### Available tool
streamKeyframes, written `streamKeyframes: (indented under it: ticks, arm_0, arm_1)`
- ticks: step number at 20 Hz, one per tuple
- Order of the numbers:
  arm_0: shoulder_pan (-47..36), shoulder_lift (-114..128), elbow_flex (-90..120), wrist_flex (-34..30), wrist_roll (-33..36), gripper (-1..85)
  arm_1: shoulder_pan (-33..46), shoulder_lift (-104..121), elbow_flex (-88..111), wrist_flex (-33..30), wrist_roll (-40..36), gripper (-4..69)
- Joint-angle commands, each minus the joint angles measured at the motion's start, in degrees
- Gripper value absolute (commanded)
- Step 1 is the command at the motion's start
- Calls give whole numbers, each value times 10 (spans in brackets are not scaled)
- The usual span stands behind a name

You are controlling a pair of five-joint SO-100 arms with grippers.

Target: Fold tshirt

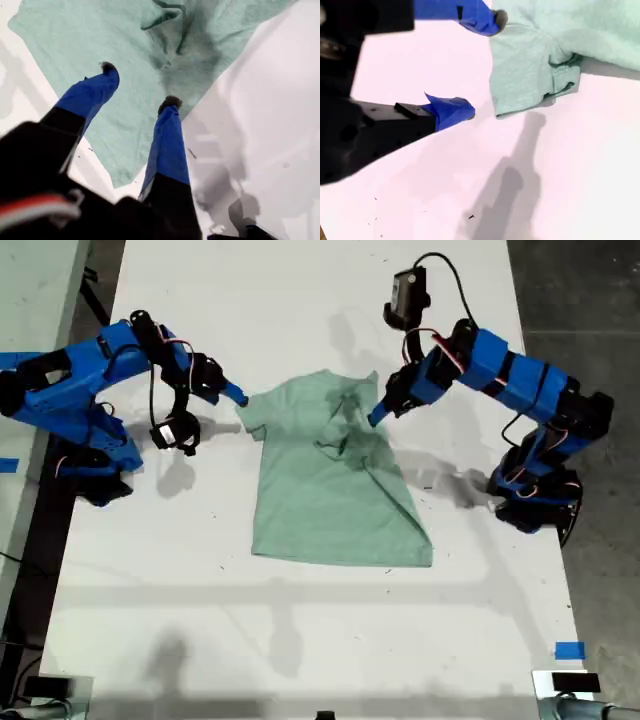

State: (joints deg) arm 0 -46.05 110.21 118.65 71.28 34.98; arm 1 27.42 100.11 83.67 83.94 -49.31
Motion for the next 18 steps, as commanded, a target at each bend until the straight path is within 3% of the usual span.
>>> streamKeyframes:
  ticks: [1, 6, 9, 11, 12, 18]
  arm_0:
    - [-29, -93, -49, -41, 16, 253]
    - [-40, -301, -179, -42, 25, 268]
    - [-50, -426, -272, -8, 40, 267]
    - [-50, -483, -325, 26, 51, 154]
    - [-55, -484, -324, 24, 50, 1]
    - [-87, -245, -205, 35, 11, 1]
  arm_1:
    - [-9, 62, 8, -19, 11, 204]
    - [-14, 131, 48, -20, 20, 205]
    - [-16, 178, 83, -22, 27, 211]
    - [-15, 212, 118, -29, 33, 215]
    - [-14, 226, 134, -32, 35, 217]
    - [-4, 293, 215, -49, 43, 230]
